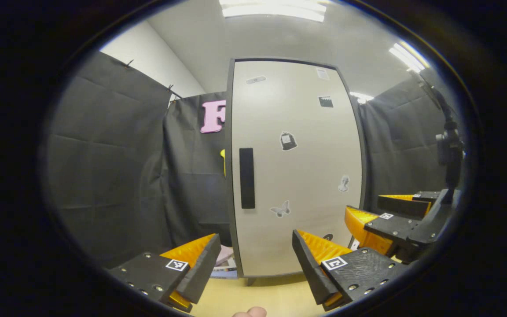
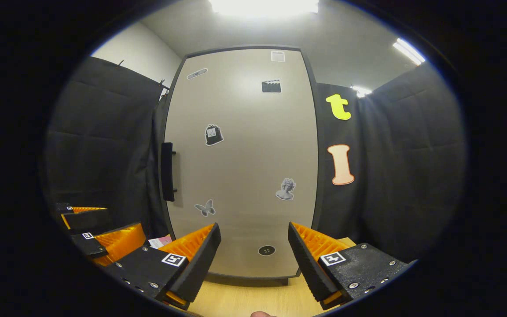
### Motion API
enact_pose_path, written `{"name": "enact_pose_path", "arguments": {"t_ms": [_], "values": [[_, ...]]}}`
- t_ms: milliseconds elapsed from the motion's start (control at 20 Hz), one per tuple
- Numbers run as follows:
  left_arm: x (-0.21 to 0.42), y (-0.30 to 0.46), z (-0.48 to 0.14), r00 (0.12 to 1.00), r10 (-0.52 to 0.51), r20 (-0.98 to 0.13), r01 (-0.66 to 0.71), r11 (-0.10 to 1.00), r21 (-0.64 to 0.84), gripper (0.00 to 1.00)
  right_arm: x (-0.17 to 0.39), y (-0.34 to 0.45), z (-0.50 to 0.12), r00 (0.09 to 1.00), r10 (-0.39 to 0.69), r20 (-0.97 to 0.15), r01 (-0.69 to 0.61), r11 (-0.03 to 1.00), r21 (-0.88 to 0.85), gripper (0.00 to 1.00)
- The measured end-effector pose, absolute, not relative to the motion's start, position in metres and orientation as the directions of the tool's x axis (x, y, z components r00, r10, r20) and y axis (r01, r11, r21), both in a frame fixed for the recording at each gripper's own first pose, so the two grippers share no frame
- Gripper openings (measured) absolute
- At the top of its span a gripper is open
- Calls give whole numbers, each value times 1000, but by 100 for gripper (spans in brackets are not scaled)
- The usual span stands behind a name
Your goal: Open the cabinet door with the right hand, grasp the bottle in the cabinet with the left hand and place it on the coaster, then close the cabinet door with the right hand.
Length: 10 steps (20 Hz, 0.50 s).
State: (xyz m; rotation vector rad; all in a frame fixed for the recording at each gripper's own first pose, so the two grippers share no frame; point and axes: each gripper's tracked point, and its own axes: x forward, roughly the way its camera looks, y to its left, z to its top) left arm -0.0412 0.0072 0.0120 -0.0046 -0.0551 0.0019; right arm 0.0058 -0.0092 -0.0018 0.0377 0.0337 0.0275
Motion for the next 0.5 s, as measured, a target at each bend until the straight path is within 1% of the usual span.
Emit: {"name": "enact_pose_path", "arguments": {"t_ms": [50, 100, 150, 200, 250, 300, 500], "values": [[-47, 12, 10, 998, 10, 59, -9, 1000, -15, 94, 8, -7, -2, 999, 31, -33, -30, 999, 34, 95], [-53, 17, 9, 998, 18, 65, -16, 1000, -22, 96, 11, -4, -1, 999, 39, -31, -38, 999, 35, 95], [-59, 22, 9, 997, 25, 71, -23, 999, -23, 97, 15, 0, 1, 999, 47, -28, -46, 998, 36, 95], [-66, 27, 8, 997, 28, 76, -27, 999, -21, 94, 19, 4, 3, 998, 55, -24, -54, 998, 37, 95], [-72, 32, 7, 996, 33, 78, -32, 999, -15, 97, 23, 9, 5, 998, 65, -20, -64, 997, 36, 95], [-77, 37, 7, 996, 40, 83, -39, 999, -5, 94, 27, 15, 8, 997, 76, -14, -76, 996, 37, 95], [-94, 54, 1, 994, 80, 74, -80, 997, -8, 94, 46, 47, 23, 991, 132, 14, -133, 990, 37, 95]]}}
